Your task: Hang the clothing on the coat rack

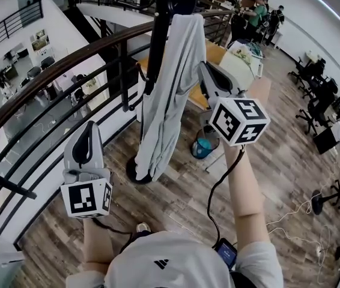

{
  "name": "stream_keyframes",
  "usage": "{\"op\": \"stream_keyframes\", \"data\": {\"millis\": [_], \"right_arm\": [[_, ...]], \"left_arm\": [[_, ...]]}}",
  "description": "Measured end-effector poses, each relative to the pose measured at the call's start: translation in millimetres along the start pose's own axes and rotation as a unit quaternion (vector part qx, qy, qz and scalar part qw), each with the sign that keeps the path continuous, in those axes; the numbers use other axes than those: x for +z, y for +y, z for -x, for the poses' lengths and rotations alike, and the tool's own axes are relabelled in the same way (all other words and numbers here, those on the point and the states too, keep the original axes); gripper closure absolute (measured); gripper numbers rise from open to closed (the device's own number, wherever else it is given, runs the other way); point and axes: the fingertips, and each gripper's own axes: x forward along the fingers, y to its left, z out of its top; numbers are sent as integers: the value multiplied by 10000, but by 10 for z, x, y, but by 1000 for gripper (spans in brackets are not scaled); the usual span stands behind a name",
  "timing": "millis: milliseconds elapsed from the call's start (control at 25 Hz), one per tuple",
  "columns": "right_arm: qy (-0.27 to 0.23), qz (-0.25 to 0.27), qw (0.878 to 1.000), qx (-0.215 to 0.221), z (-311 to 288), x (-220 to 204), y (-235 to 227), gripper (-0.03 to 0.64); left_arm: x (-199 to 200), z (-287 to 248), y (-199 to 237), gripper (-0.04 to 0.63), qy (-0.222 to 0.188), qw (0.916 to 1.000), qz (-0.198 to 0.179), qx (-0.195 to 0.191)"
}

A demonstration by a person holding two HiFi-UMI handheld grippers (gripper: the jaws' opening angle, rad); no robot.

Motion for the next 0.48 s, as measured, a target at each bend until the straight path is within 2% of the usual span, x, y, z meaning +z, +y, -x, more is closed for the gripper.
{"op": "stream_keyframes", "data": {"millis": [280,480], "right_arm": [[52,12,9998,214,245,-111,116,584],[112,19,9996,245,457,-202,89,615]], "left_arm": [[61,87,-142,588,-19,10000,-5,78],[131,156,-306,588,-15,9999,-23,104]]}}
